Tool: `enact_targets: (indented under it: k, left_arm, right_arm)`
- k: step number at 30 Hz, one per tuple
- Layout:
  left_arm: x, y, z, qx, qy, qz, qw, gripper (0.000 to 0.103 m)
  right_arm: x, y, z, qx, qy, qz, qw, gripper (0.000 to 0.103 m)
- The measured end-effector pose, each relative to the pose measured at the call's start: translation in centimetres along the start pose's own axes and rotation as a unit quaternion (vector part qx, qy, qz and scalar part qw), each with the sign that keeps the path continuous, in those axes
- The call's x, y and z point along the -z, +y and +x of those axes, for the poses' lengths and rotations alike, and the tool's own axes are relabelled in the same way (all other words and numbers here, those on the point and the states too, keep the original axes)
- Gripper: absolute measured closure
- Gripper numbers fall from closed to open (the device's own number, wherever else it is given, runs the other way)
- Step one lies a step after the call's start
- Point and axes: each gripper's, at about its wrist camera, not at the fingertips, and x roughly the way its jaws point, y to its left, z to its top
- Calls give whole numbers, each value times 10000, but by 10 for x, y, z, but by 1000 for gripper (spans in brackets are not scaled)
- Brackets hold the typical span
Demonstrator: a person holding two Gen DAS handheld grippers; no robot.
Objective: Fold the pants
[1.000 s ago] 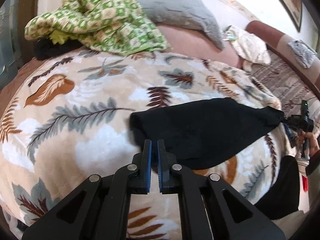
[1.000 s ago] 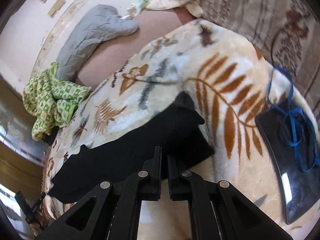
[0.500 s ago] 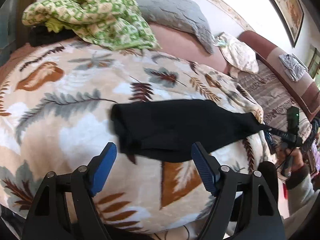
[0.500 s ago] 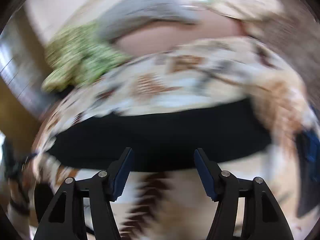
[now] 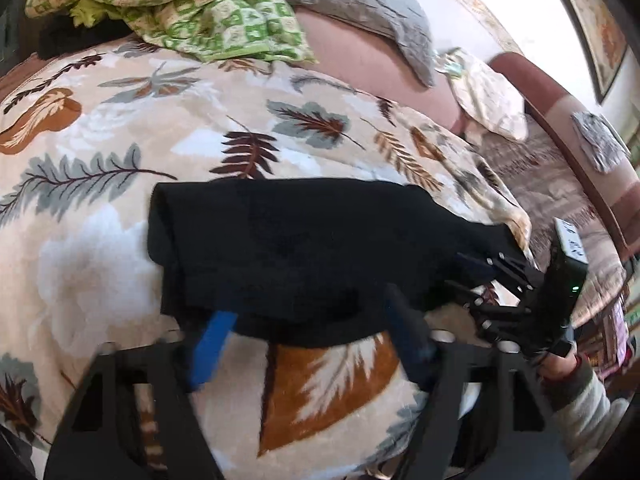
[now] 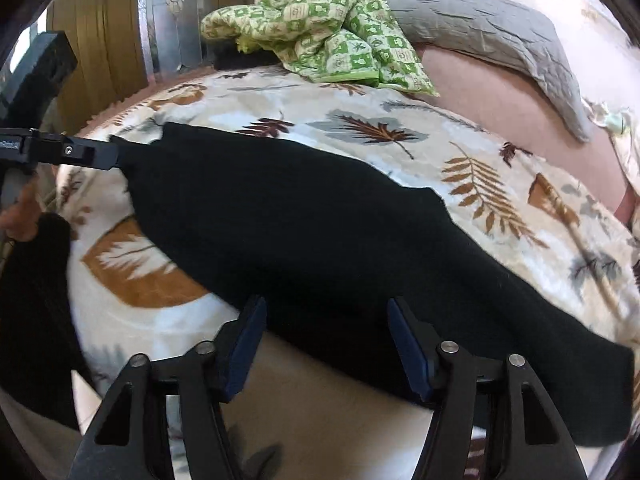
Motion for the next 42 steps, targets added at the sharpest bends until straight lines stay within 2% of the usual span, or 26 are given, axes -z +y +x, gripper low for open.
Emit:
enact_targets:
  k: [2,7,8,9,10,13,17,20,21,23,25,26,27,29,30,32,35,37,38,40,42]
  left_arm:
    - [-4,3,2,66,9,-76,9999,65]
    - [-8,1,4,98,-67,-25,9999,81]
    - [-8,0,2,95,-98,18,9999,86]
    - [-9,0,0,101,-122,36,9999,87]
    - [-10,0,-2,133,-138,20,9998,88]
    - [-11,0,-16,126,-215,49,9997,88]
    - [-2,0,-34,40,-365,346,9987,88]
    - [7,10,-16,-224,-104,234,9994,85]
    - [9,16,-7,-397,0,148,9991,83]
    - [13,22,-2,-440,120,-21,9990,78]
    - [14,27,-14,-381,-43,-165,9991,63]
    - [14,30,-22,-454,-158,-188,9987,42]
    - [13,33,-31,-555,-300,-221,9978,30]
    - [10,40,-46,-602,-561,-313,9961,30]
    - [8,45,-50,-619,-603,-383,9955,28]
    - [3,55,-50,-801,-588,-559,9935,27]
    - [1,67,-49,-961,-526,-739,9912,27]
    - [4,71,-52,-977,-549,-749,9909,27]
    - [5,73,-53,-1005,-553,-739,9906,27]
    - [8,79,-55,-1080,-552,-754,9898,27]
    - [8,87,-55,-1094,-540,-866,9887,27]
  right_arm:
    - [-6,-5,2,-146,-19,146,9998,68]
    - [-12,0,10,-87,47,-106,9999,67]
    - [-12,1,10,-116,80,-123,9998,70]
    - [-13,1,10,-160,140,-111,9997,87]
    - [-14,2,10,-203,183,-68,9996,99]
    - [-19,3,-4,-379,73,82,9992,100]
    - [-21,10,-32,-590,-176,157,9980,100]
    - [-9,17,-13,-681,144,205,9974,99]
    - [-5,19,-5,-692,239,223,9971,99]
    - [0,23,4,-664,325,268,9969,92]
    - [-4,26,-5,-626,273,269,9973,85]
    - [-6,28,-10,-643,228,216,9974,75]
    - [-9,33,-18,-722,69,99,9973,67]
    - [-13,46,-28,-817,-181,-60,9965,56]
    - [-15,56,-30,-888,-313,-163,9954,48]
    - [-21,79,-27,-1010,-539,-431,9925,40]
    - [-25,117,-4,-788,-562,-1095,9893,39]
    - [-23,139,19,-124,-422,-1718,9842,39]
    - [-21,146,27,68,-403,-1954,9799,39]
    - [-20,152,34,146,-529,-2134,9754,39]
    - [-32,152,41,202,-581,-2045,9769,42]
